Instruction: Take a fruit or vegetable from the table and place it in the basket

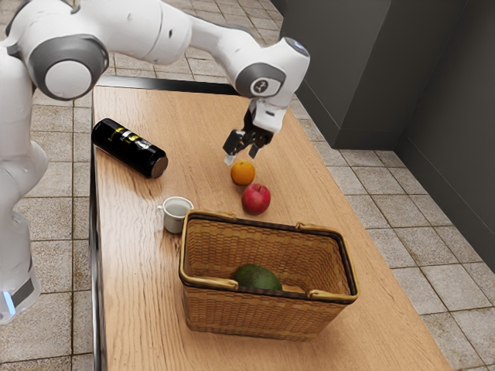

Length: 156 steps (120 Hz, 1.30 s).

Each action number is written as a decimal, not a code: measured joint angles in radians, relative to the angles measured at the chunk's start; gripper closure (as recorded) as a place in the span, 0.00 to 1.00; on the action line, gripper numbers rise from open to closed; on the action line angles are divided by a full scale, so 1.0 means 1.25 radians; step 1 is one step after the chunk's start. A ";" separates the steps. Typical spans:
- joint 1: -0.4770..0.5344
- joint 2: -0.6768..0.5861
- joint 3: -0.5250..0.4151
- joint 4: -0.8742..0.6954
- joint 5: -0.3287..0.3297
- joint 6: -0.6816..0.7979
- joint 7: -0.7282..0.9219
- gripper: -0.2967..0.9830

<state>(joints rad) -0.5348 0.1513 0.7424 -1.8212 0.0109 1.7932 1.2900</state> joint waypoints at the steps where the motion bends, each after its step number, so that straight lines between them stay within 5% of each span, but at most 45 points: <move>1: 0.000 0.000 0.000 0.000 -0.001 0.000 0.001 0.23; 156: 0.004 0.068 -0.004 -0.012 -0.040 0.026 0.070 0.29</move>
<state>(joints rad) -0.5297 0.2365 0.7378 -1.8364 -0.0386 1.8258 1.3775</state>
